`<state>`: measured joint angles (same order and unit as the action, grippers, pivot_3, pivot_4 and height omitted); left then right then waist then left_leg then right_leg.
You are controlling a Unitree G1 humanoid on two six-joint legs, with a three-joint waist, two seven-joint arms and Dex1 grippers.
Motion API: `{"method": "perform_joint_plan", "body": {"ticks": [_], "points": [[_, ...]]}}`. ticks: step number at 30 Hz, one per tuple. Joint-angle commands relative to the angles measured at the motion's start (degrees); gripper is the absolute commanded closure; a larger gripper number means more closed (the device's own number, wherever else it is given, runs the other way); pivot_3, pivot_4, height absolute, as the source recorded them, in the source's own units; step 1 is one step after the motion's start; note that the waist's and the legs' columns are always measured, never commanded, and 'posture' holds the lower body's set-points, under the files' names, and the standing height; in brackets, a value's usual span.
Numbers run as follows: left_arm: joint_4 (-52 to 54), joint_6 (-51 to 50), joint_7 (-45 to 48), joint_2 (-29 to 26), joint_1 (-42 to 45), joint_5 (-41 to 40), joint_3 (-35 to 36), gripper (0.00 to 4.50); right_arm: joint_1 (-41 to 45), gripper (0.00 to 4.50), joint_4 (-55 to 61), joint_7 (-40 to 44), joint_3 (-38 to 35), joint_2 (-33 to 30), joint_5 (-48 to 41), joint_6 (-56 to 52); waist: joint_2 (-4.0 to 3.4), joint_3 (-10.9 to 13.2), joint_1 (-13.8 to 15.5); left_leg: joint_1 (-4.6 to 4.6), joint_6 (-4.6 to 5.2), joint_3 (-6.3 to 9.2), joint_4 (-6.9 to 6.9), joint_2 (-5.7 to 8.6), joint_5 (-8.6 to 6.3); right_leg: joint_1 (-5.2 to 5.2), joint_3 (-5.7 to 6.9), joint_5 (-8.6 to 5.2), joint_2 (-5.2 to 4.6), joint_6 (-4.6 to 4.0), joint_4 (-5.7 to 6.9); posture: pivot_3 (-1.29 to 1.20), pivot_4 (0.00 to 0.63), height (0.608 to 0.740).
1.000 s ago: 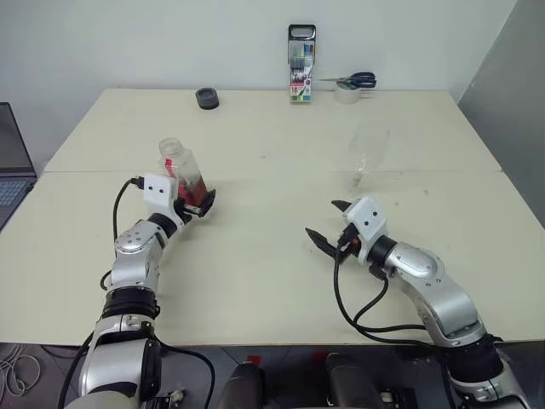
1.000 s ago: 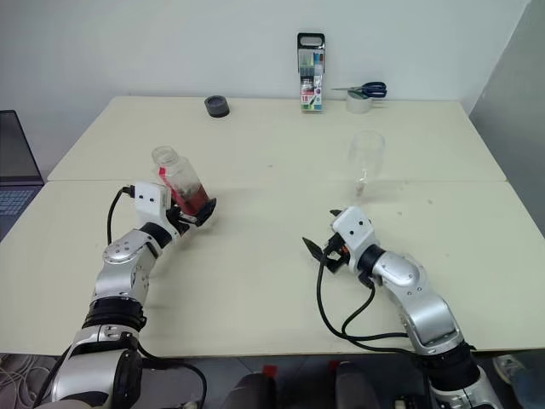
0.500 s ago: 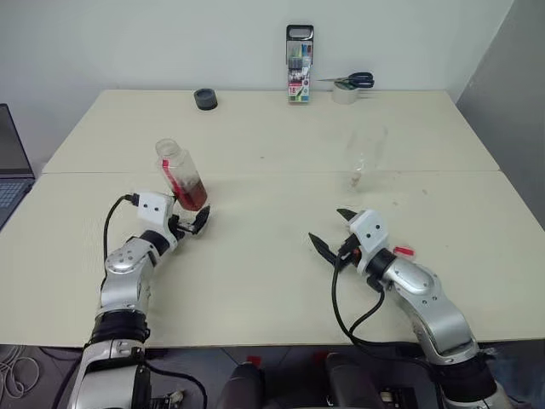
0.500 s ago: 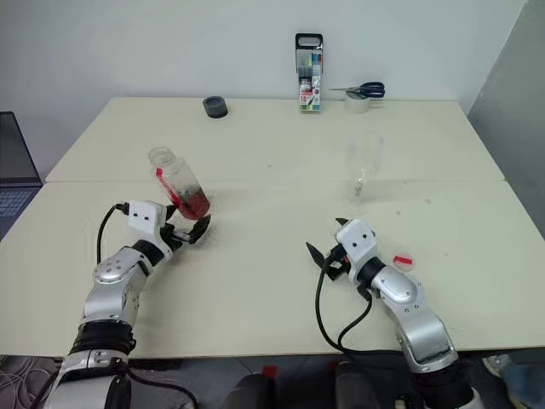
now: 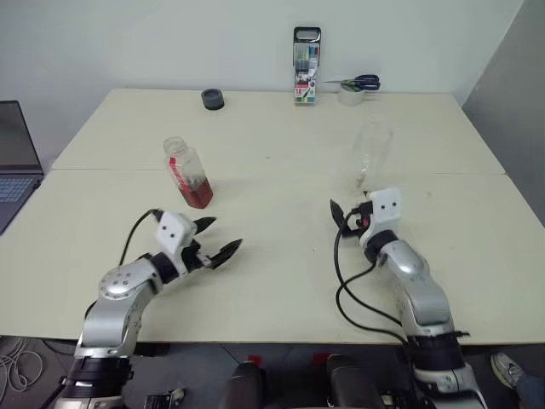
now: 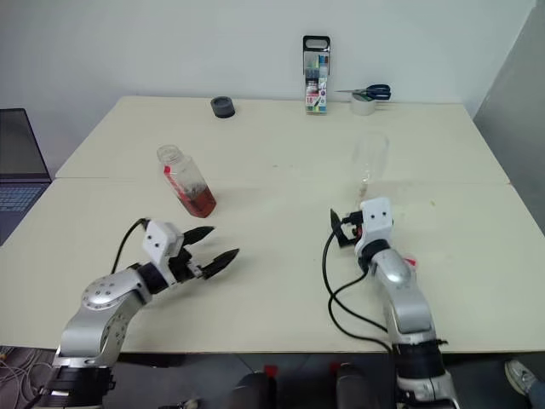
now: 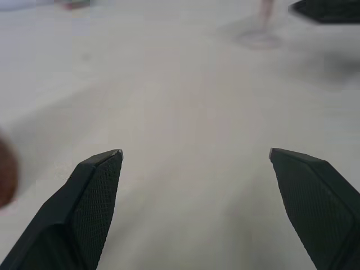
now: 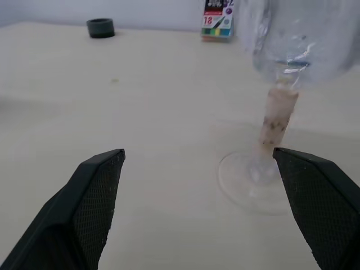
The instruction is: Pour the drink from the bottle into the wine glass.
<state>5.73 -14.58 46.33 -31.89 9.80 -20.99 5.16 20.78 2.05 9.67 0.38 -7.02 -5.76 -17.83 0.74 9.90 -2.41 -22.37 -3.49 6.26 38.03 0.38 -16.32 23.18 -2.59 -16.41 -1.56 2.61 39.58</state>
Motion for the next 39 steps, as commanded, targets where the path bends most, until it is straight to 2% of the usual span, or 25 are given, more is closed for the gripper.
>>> {"method": "perform_joint_plan", "body": {"ticks": [1, 7, 19, 21, 31, 32, 39], "points": [[2.77, -1.2, 4.04, -2.46, 2.45, -1.89, -0.7, 0.04, 4.45, 0.0, -6.18, -1.38, -3.68, -0.38, -0.71, 2.96, 0.0, 0.0, -0.4, 0.01, 0.0, -0.02, -0.05, -0.02, 0.0, 0.02, -0.02, 0.0, 0.02, -0.01, 0.0, 0.0, 0.15, 0.74], [2.21, -1.48, 7.03, -3.57, 5.97, -2.18, -1.59, 0.04, 11.23, 0.0, -15.38, -2.82, -6.93, -0.17, -1.42, 4.76, -0.02, 0.01, -0.93, 0.01, -0.01, -0.05, -0.1, -0.02, 0.0, 0.05, -0.06, 0.02, 0.02, -0.03, 0.01, 0.0, 0.15, 0.74], [0.93, -0.84, 8.85, -3.32, 7.05, -2.13, -1.41, 0.04, 15.98, 0.0, -24.13, 0.45, -7.23, 0.27, -2.81, 7.65, -0.03, 0.02, -1.05, 0.01, 0.01, -0.05, -0.09, -0.02, -0.01, 0.05, -0.09, 0.02, 0.04, -0.03, 0.02, 0.0, 0.15, 0.74], [0.57, -0.72, 8.88, -3.22, 7.41, -2.04, -1.47, 0.0, 17.23, 0.57, -26.44, 0.83, -7.35, 0.19, -2.81, 8.87, -0.03, 0.02, -1.09, 0.01, 0.01, -0.05, -0.09, -0.03, 0.0, 0.06, -0.09, 0.02, 0.04, -0.04, 0.02, 0.0, 0.15, 0.74], [1.25, -1.75, 7.3, -3.01, 7.86, -2.27, -0.88, 0.0, 19.15, 4.24, -29.98, 4.14, -5.64, 0.38, -2.25, 12.51, -0.04, 0.02, -1.33, 0.01, 0.0, -0.05, -0.09, -0.02, 0.0, 0.06, -0.09, 0.02, 0.04, -0.04, 0.02, 0.0, 0.15, 0.74], [1.59, -1.89, 7.08, -3.13, 7.62, -2.41, -0.57, 0.0, 18.87, 4.38, -29.17, 5.36, -5.02, 0.65, -2.5, 12.69, -0.04, 0.02, -1.38, 0.01, 0.0, -0.05, -0.09, -0.03, 0.0, 0.06, -0.1, 0.02, 0.04, -0.04, 0.02, 0.0, 0.15, 0.74], [4.95, -4.59, 5.28, -4.5, 4.9, -3.64, 2.38, 0.0, 16.68, 4.38, -24.79, 12.96, 1.67, 4.62, -2.43, 12.58, -0.05, 0.03, -2.36, 0.01, 0.0, -0.03, -0.13, -0.07, 0.0, 0.11, -0.09, 0.02, 0.07, -0.04, 0.09, 0.0, 0.15, 0.74]]}}
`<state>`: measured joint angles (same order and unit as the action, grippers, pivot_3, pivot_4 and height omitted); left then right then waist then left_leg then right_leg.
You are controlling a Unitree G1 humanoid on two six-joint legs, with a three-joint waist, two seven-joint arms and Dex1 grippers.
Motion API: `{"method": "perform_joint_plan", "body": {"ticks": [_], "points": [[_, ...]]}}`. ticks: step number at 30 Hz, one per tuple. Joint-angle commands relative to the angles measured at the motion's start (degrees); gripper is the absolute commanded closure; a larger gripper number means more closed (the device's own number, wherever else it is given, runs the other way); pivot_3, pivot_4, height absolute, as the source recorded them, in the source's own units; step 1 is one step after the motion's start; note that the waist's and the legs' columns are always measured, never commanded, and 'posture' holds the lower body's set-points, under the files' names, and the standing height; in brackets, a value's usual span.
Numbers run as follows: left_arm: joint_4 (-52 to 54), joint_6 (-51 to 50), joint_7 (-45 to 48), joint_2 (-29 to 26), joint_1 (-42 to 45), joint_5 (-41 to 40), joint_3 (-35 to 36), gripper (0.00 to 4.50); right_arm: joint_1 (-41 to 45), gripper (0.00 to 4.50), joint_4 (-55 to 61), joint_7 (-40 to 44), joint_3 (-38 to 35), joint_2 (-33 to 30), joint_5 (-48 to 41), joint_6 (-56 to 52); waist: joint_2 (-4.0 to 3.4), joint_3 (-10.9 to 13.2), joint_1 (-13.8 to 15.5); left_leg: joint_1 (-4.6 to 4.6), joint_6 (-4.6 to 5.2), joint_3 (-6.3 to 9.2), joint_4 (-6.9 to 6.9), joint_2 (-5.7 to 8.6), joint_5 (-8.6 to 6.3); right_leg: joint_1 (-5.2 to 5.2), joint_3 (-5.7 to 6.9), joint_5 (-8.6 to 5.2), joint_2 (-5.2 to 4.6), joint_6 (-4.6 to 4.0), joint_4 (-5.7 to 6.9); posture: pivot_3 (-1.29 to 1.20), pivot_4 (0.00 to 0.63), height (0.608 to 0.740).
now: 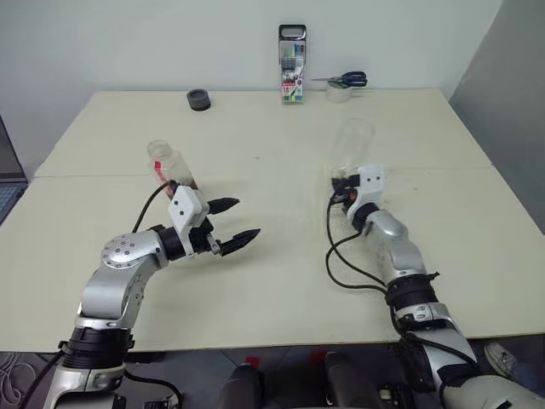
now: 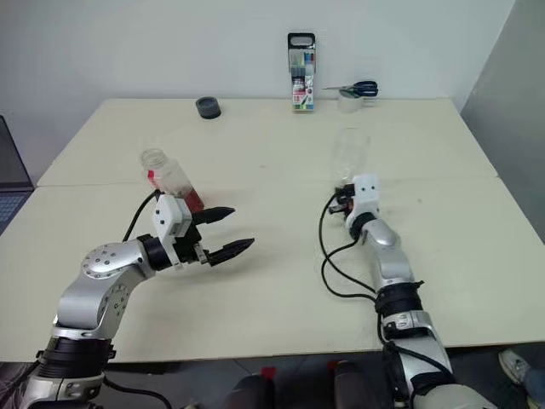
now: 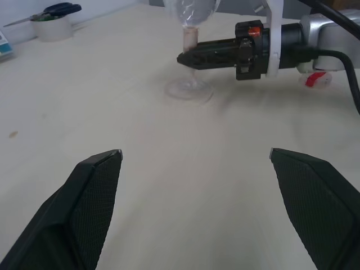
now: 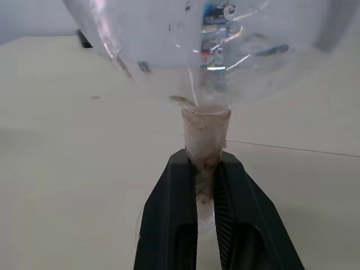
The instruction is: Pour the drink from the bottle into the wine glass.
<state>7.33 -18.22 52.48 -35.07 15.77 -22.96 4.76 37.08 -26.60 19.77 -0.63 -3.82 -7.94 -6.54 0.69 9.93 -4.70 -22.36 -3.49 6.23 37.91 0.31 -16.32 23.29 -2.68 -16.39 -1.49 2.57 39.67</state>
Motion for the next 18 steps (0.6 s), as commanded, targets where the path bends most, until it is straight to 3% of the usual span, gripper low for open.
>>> {"method": "perform_joint_plan", "body": {"ticks": [1, 5, 16, 18], "points": [[4.02, -1.43, -1.15, -1.74, -1.67, -1.91, 3.46, 0.0, 0.48, 4.38, 3.64, 3.68, 4.07, 2.39, 0.12, 1.43, 0.0, 0.0, -0.13, 0.0, 0.0, -0.01, 0.01, 0.01, 0.0, 0.0, -0.01, 0.0, 0.0, 0.0, 0.0, 0.0, 0.15, 0.74], [6.64, -2.83, -2.58, -3.15, -4.03, -2.82, 5.95, 0.0, 1.79, 4.38, -0.55, 5.4, 7.13, 5.29, 1.2, 1.7, -0.01, 0.01, -0.17, 0.0, -0.01, 0.04, 0.0, -0.01, 0.0, 0.01, 0.01, 0.0, 0.0, 0.0, 0.01, 0.0, 0.15, 0.74], [10.76, -7.16, -2.87, -6.64, -5.21, -6.2, 9.66, 0.0, 3.93, 4.38, -8.09, 7.52, 8.96, 5.91, 3.6, 5.25, 0.0, 0.0, -0.11, 0.1, -0.01, 0.01, -0.01, 0.0, 0.0, -0.04, 0.0, 0.0, 0.0, 0.0, -0.03, 0.0, 0.15, 0.74], [11.1, -7.27, -3.34, -6.83, -4.74, -6.42, 9.96, 0.0, 4.05, 3.64, -8.39, 7.64, 8.7, 5.89, 3.49, 5.59, 0.0, 0.0, -0.1, 0.11, 0.0, 0.01, -0.01, 0.0, 0.0, -0.05, 0.0, 0.0, 0.0, 0.0, -0.01, 0.0, 0.15, 0.74]]}}
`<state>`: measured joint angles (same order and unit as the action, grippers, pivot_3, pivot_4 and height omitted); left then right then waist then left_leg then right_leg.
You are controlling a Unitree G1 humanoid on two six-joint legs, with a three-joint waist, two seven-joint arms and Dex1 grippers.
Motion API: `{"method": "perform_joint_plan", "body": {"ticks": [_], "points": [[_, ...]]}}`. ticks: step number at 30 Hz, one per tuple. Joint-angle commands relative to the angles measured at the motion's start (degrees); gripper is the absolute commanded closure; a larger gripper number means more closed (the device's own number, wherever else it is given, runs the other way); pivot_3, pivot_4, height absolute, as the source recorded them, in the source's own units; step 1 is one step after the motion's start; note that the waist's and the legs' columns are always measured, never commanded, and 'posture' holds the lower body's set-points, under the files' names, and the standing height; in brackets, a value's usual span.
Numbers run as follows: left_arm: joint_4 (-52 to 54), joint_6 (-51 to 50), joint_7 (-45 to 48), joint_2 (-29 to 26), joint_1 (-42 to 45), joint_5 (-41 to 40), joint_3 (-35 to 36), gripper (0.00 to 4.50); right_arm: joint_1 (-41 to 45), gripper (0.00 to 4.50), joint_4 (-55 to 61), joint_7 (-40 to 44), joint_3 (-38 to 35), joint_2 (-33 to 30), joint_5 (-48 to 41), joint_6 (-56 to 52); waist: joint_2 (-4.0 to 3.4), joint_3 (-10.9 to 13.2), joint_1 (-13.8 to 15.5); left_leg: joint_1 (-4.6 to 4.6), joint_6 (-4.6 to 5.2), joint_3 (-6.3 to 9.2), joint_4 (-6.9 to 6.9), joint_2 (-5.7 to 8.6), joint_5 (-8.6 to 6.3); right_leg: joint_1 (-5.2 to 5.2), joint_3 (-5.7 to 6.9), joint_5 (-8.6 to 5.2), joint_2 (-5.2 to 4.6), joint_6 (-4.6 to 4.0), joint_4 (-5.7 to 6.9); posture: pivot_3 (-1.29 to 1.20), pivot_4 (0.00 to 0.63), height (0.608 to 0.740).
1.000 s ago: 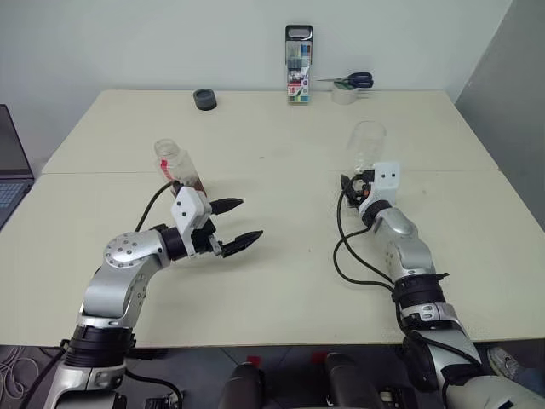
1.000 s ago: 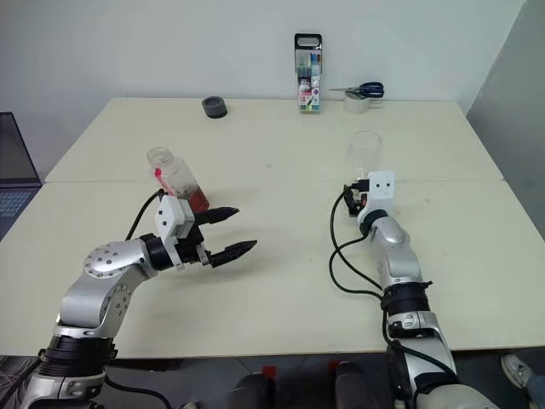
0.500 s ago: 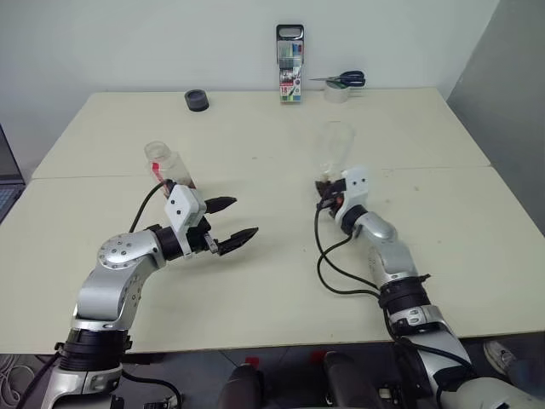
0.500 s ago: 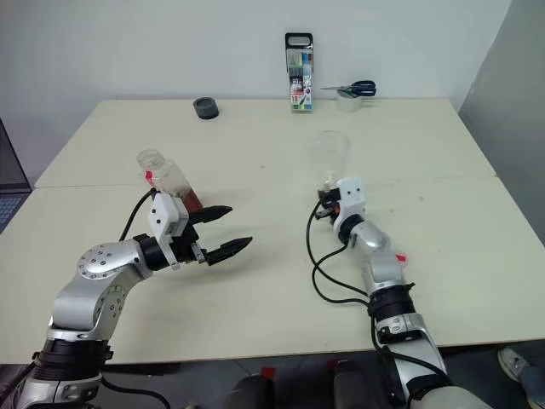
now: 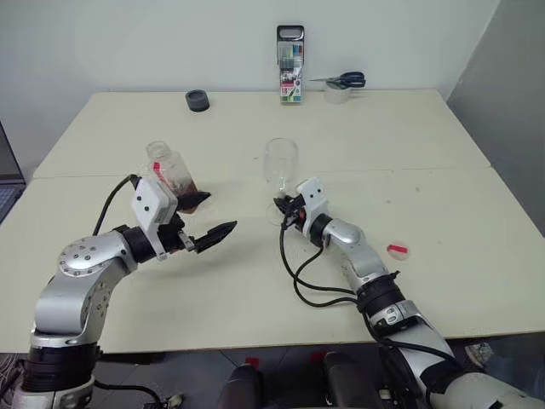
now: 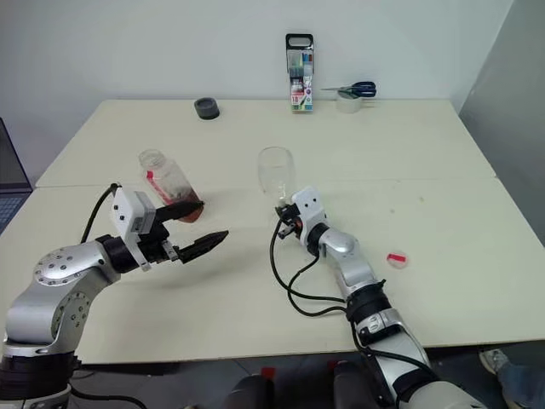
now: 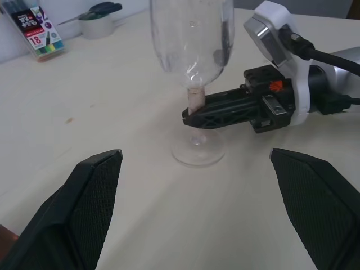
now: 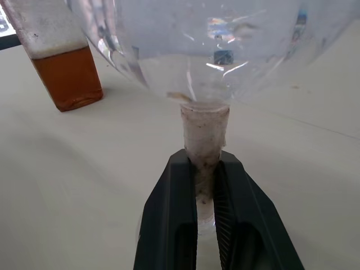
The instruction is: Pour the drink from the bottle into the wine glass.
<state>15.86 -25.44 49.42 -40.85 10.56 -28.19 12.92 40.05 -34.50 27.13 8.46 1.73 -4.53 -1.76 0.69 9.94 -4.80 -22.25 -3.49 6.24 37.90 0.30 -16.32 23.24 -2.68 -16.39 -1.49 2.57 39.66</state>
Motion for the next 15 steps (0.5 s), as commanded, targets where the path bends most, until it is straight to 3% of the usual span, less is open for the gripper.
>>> {"method": "perform_joint_plan", "body": {"ticks": [1, 10, 11, 15], "points": [[2.62, -0.07, -0.57, -1.01, 0.86, -1.22, 1.87, 0.0, 1.08, 3.37, -0.49, 0.43, -0.47, 0.31, -0.02, 0.86, 0.0, 0.0, 0.0, 0.0, 0.0, -0.01, 0.0, 0.01, 0.0, 0.0, -0.01, 0.0, 0.0, 0.0, 0.0, 0.0, 0.15, 0.74], [2.66, 0.57, -2.35, 0.47, 3.23, -1.39, 0.6, 0.0, 0.41, 0.25, 1.25, 1.52, -0.27, -0.03, -0.27, 0.65, -0.01, 0.01, 0.02, -0.01, -0.01, -0.01, -0.01, 0.01, 0.0, 0.0, -0.01, 0.0, -0.01, 0.0, 0.0, 0.0, 0.15, 0.74], [2.67, 0.61, -2.42, 0.67, 3.29, -1.4, 0.54, 0.0, 0.28, 0.04, 1.56, 1.74, -0.15, -0.1, -0.27, 0.57, -0.01, 0.01, 0.02, -0.01, -0.01, -0.01, -0.01, 0.01, 0.0, 0.0, -0.01, 0.0, -0.01, 0.0, -0.01, 0.0, 0.15, 0.74], [2.97, 0.38, -2.93, 1.38, 4.05, -1.92, 0.38, 0.0, -0.85, 0.04, 3.83, 2.97, 0.5, -1.01, -0.02, -0.01, -0.01, 0.01, 0.04, -0.01, 0.0, 0.0, 0.0, 0.01, 0.0, 0.0, -0.01, 0.0, -0.01, 0.0, 0.0, 0.0, 0.15, 0.74]]}}
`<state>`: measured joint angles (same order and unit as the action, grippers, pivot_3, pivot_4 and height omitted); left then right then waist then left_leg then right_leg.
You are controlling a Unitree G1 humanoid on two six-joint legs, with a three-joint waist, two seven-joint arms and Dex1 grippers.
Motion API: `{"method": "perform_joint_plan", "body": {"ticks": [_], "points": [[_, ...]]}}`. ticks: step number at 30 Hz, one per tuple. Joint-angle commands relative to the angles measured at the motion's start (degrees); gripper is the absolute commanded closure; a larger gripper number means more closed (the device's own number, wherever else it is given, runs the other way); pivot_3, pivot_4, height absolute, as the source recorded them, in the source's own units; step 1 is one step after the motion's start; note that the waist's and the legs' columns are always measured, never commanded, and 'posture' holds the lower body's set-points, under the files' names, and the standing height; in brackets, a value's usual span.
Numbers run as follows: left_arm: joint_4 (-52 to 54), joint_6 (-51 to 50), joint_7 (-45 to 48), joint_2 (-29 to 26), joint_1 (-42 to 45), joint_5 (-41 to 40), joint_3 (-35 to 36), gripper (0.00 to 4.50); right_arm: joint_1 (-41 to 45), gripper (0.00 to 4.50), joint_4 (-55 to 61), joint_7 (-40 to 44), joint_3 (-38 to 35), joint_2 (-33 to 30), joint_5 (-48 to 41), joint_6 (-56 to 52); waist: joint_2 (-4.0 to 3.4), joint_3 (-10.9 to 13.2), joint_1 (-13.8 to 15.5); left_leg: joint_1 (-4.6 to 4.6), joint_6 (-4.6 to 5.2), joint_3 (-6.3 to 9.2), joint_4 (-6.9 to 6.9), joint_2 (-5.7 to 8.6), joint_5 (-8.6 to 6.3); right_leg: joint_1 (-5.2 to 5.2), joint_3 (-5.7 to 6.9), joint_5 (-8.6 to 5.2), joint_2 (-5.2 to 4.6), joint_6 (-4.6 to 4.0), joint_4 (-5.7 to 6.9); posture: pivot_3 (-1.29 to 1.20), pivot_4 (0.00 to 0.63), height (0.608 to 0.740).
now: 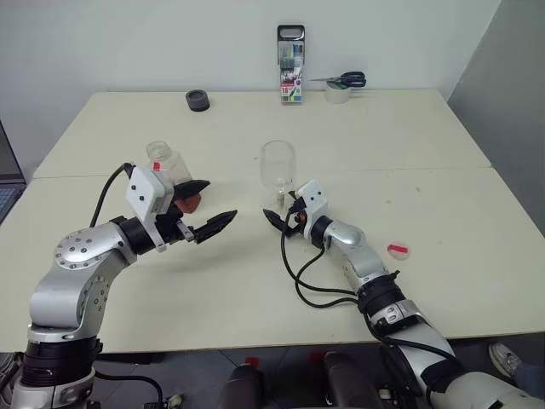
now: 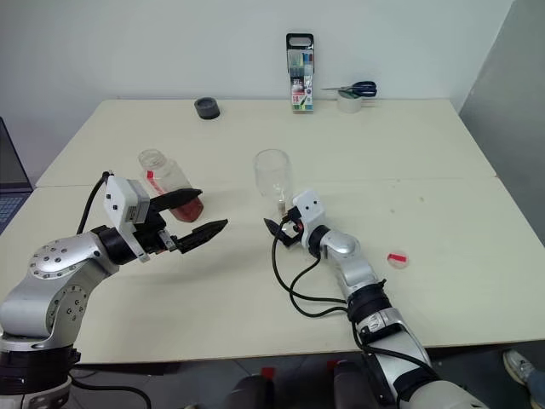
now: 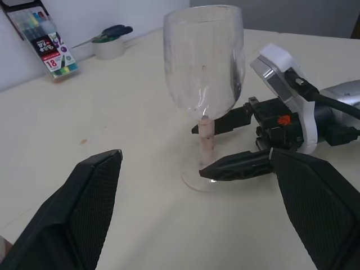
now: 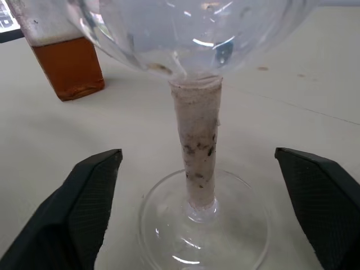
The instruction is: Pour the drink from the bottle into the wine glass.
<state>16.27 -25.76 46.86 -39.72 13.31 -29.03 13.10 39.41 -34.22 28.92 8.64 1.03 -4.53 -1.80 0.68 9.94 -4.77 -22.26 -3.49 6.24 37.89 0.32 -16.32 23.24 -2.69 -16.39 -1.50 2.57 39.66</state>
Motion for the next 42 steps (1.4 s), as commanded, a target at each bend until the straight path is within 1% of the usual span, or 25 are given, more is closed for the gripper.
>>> {"method": "perform_joint_plan", "body": {"ticks": [1, 5, 10, 15, 17, 19, 21, 25, 30, 35, 38, 42], "points": [[2.77, 0.58, -0.46, 0.36, 1.44, -1.24, 0.19, 0.0, -0.67, 0.04, 4.6, 1.43, 0.14, -0.5, -0.43, -0.7, 0.0, 0.0, 0.04, 0.0, 0.0, 0.0, 0.0, 0.0, 0.0, 0.0, 0.0, 0.0, 0.0, 0.0, 0.0, 0.0, 0.15, 0.74], [3.67, 0.09, -0.91, 0.89, 1.58, -1.58, 0.26, 0.0, -2.54, 0.04, 9.62, 2.44, -0.12, -1.89, -1.27, -3.62, 0.0, 0.0, 0.06, -0.01, -0.01, 0.0, 0.01, 0.0, 0.0, 0.0, 0.0, 0.0, 0.0, 0.0, 0.0, 0.0, 0.15, 0.74], [3.28, 1.04, -2.44, 2.37, 0.98, -0.21, -0.26, 0.0, -6.99, 0.04, 17.75, 4.6, 1.3, -5.56, -1.31, -10.12, 0.0, 0.0, 0.13, -0.02, 0.0, 0.01, 0.02, 0.01, 0.0, -0.01, 0.0, 0.0, -0.02, 0.0, -0.01, 0.0, 0.15, 0.74], [2.66, 1.64, -4.12, 4.68, -0.55, 0.58, -0.89, 0.0, -11.27, 0.04, 24.04, 5.25, 3.27, -9.94, 0.62, -11.39, 0.0, 0.0, 0.15, -0.02, 0.01, -0.01, 0.01, 0.01, -0.01, -0.02, 0.0, 0.0, -0.01, 0.0, -0.04, 0.0, 0.15, 0.74], [2.35, 1.41, -4.67, 5.36, -1.67, 0.61, -1.01, 0.0, -13.39, 0.04, 27.89, 6.54, 4.03, -12.48, 0.81, -12.58, 0.0, 0.0, 0.19, -0.02, 0.01, -0.02, 0.01, 0.01, -0.01, -0.02, -0.01, 0.0, -0.02, 0.0, -0.05, 0.0, 0.15, 0.74], [1.72, 2.8, -4.89, 5.81, -5.66, 2.72, -2.02, 0.0, -17.74, 0.04, 35.08, 12.26, 6.32, -19.33, 1.63, -12.66, -0.02, 0.0, 0.31, -0.06, 0.01, -0.01, 0.01, 0.01, -0.01, -0.02, 0.0, 0.0, -0.02, 0.0, -0.11, 0.0, 0.15, 0.74], [0.37, 5.1, -6.42, 6.54, -8.23, 5.29, -2.11, 0.0, -20.65, 0.04, 40.92, 15.65, 6.5, -23.62, 0.0, -14.54, -0.02, 0.0, 0.59, -0.07, 0.02, 0.0, -0.01, 0.03, -0.01, -0.03, 0.0, 0.0, -0.05, 0.01, -0.15, 0.0, 0.15, 0.74], [-5.52, 9.82, -12.5, 9.14, -9.71, 10.18, -0.5, 0.0, -23.59, 0.04, 50.37, 19.35, 4.5, -27.64, -5.89, -17.92, 0.02, 0.02, 0.98, -0.11, 0.03, -0.02, 0.04, -0.02, -0.02, -0.04, 0.01, -0.01, -0.04, 0.01, -0.31, 0.0, 0.15, 0.74], [-10.82, 14.09, -17.3, 11.54, -10.12, 12.6, 1.38, 0.0, -24.42, 0.04, 58.3, 20.14, 0.76, -28.78, -13.0, -22.72, 0.02, 0.01, 1.85, -0.06, 0.03, 0.03, 0.05, -0.08, -0.02, -0.11, 0.07, -0.01, 0.05, 0.02, -0.27, 0.0, 0.15, 0.74], [-18.71, 17.35, -20.53, 12.35, -6.24, 12.72, 4.09, 0.0, -21.73, 0.04, 64.14, 16.97, -3.11, -27.4, -20.93, -30.2, 0.04, 0.01, 2.6, -0.12, 0.02, 0.04, 0.06, -0.03, -0.01, -0.11, 0.1, 0.0, -0.04, 0.01, -0.36, 0.0, 0.15, 0.74], [-22.05, 18.36, -19.82, 11.76, -3.84, 12.43, 4.13, 0.0, -20.9, 0.04, 66.12, 15.16, -4.23, -26.47, -24.58, -33.44, 0.05, -0.01, 2.95, -0.12, 0.02, 0.05, 0.07, -0.03, -0.01, -0.11, 0.14, 0.0, -0.03, 0.01, -0.37, 0.0, 0.15, 0.74], [-25.14, 19.38, -16.29, 10.42, -1.51, 12.49, 2.73, 0.0, -20.89, 0.04, 67.42, 14.36, -3.78, -27.2, -25.6, -34.54, 0.05, -0.01, 2.93, -0.12, 0.02, 0.01, 0.06, 0.0, -0.01, -0.12, 0.12, 0.0, -0.05, 0.01, -0.42, 0.0, 0.15, 0.74]]}}
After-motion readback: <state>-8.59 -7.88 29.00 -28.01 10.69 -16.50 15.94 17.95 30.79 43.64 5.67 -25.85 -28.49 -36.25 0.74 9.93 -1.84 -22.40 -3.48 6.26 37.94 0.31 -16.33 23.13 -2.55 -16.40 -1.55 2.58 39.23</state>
